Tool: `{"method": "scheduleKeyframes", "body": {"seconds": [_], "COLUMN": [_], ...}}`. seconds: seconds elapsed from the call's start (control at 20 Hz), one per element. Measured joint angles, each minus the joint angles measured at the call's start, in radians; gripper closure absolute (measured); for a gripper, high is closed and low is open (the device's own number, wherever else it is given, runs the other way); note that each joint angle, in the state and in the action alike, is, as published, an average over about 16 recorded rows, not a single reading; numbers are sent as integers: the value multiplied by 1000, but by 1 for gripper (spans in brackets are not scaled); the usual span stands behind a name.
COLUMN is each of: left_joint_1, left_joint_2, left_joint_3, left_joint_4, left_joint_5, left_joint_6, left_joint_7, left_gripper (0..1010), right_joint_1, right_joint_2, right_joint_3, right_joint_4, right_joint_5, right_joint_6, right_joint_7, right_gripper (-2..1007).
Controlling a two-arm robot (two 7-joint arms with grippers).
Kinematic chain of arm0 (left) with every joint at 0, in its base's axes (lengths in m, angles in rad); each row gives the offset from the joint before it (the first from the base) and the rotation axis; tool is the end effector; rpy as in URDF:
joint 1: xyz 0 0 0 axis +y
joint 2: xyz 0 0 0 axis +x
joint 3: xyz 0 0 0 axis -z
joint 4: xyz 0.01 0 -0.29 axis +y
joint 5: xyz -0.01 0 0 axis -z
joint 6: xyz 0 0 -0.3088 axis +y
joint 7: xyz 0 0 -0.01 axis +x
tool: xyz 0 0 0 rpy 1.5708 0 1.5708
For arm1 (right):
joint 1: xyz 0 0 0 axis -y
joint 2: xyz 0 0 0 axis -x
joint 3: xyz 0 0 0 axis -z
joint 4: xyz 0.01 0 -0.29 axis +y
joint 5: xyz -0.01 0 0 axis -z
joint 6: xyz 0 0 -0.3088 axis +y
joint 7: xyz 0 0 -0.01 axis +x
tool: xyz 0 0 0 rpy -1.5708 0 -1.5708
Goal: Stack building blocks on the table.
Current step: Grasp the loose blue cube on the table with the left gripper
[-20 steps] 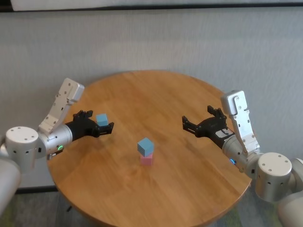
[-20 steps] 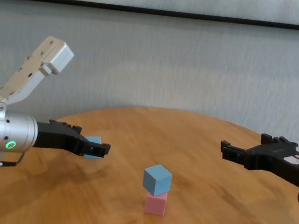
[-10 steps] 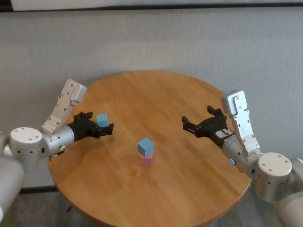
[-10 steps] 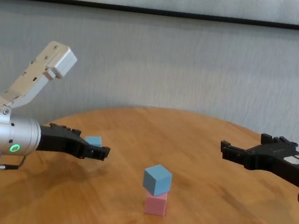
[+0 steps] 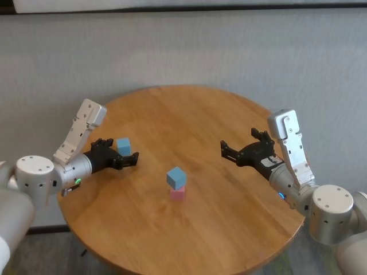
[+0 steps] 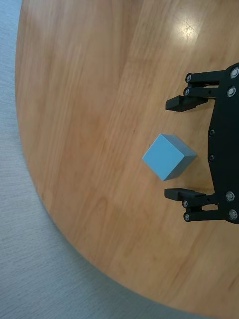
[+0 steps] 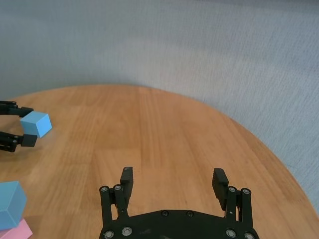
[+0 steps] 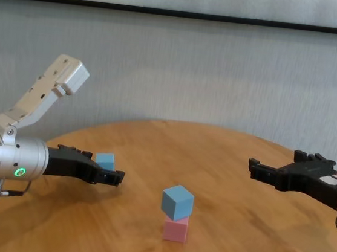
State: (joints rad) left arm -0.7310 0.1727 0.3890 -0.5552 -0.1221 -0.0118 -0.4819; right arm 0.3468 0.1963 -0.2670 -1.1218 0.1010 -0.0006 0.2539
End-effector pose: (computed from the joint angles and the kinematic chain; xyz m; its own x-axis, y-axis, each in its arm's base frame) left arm 0.4966 0.0339 -0.3186 0.5648 0.8205 0.0881 -0.7749 0.4905 0.3987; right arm 0.4166 -0.0095 -0.3216 0.4131 -0.9018 0.1266 0.9029 0.3875 -0.1858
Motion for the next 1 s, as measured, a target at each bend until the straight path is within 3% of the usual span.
{"method": "scheduleKeyframes", "body": {"seconds": [1.0], "left_joint_1": [-107], "left_joint_2": [-59], "left_joint_3": [-36], "left_joint_4": [243], "left_joint_5": [32], "left_joint_6": [-130], "left_joint_7": [-25], "left_gripper": [10], "right_joint_1": [0], "right_joint_2": [0], "right_joint_3": [0], "right_joint_4": [0], "right_joint_5": [0], "right_joint_6": [0], "right_joint_7": [0], "right_gripper": [0]}}
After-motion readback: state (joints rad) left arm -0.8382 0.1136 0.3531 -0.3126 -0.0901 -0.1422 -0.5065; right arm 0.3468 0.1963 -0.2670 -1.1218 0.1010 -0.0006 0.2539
